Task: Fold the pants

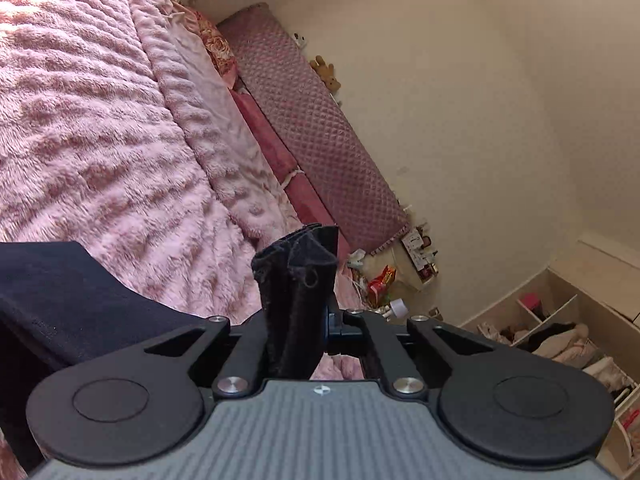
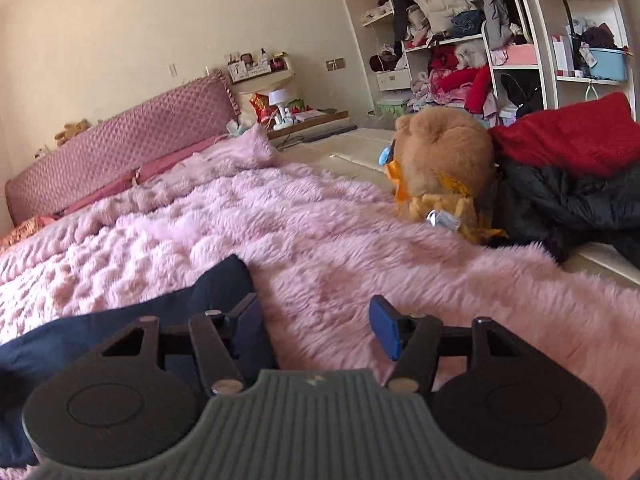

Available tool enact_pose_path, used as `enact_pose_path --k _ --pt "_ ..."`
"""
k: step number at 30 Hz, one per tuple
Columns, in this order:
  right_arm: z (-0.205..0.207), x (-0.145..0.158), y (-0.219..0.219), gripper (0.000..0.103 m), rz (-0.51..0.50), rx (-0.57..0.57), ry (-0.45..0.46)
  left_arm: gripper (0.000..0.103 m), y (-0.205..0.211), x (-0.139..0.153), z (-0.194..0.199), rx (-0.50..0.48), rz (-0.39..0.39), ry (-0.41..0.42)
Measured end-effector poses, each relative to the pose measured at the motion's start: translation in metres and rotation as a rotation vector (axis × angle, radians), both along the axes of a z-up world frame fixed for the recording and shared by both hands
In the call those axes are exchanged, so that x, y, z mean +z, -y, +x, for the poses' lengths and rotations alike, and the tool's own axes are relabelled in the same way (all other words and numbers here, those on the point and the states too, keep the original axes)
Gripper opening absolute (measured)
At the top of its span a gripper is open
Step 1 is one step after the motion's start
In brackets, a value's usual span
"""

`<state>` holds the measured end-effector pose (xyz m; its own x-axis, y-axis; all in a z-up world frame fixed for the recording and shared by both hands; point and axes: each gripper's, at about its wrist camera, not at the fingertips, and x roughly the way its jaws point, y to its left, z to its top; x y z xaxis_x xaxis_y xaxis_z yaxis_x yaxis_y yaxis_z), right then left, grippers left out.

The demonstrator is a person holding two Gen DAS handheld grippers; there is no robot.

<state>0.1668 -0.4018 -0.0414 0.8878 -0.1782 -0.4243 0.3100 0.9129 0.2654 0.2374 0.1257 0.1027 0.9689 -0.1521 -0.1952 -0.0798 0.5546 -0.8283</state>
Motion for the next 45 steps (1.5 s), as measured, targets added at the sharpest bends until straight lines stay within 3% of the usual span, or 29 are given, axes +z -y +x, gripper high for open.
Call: enact_pose_path --k 2,6,13,16,20,22,26,29,32,33,36,39,43,45 --pt "-0.012 0.007 0.016 0.063 0.008 0.015 0.063 0.003 0.052 -0.003 -0.006 -0.035 0.063 0.010" --pt "-0.022 0.013 0.044 0.063 0.078 0.027 0.129 0.003 0.145 -0.011 -0.018 -0.079 0.238 0.003" --pt "-0.030 0.033 0.059 0.063 0.047 0.003 0.178 0.003 0.270 -0.061 -0.028 -0.162 0.606 -0.055" --pt "-0.042 0.037 0.071 0.063 0.067 -0.017 0.212 0.003 0.307 -0.082 -0.030 -0.139 0.762 -0.058" --pt "-0.046 0.027 0.099 0.063 0.240 -0.061 0.205 0.003 0.338 -0.103 -0.030 -0.130 0.891 -0.091" --pt "-0.049 0.024 0.111 0.064 0.310 -0.082 0.207 0.003 0.355 -0.115 -0.030 -0.128 0.991 -0.111" --pt "-0.053 0.022 0.118 0.064 0.327 -0.109 0.199 0.005 0.380 -0.135 -0.030 -0.195 1.120 -0.155" --pt "-0.052 0.019 0.119 0.064 0.361 -0.111 0.188 0.015 0.391 -0.143 -0.033 -0.334 1.101 -0.144" --pt "-0.051 0.018 0.120 0.064 0.349 -0.115 0.175 0.024 0.396 -0.142 -0.046 -0.411 1.066 -0.086" --pt "-0.053 0.018 0.119 0.064 0.344 -0.118 0.174 0.028 0.392 -0.138 -0.049 -0.466 1.004 -0.067" --pt "-0.052 0.016 0.120 0.064 0.350 -0.130 0.169 0.033 0.367 -0.122 -0.055 -0.616 0.690 -0.045" --pt "-0.049 0.015 0.115 0.064 0.346 -0.117 0.159 0.038 0.329 -0.099 -0.059 -0.619 0.466 -0.053" --pt "-0.041 0.012 0.103 0.064 0.372 -0.045 0.148 0.044 0.246 -0.064 -0.066 -0.542 0.285 -0.062" --pt "-0.034 0.008 0.098 0.064 0.451 0.017 0.155 0.047 0.205 -0.052 -0.069 -0.506 0.277 -0.087"
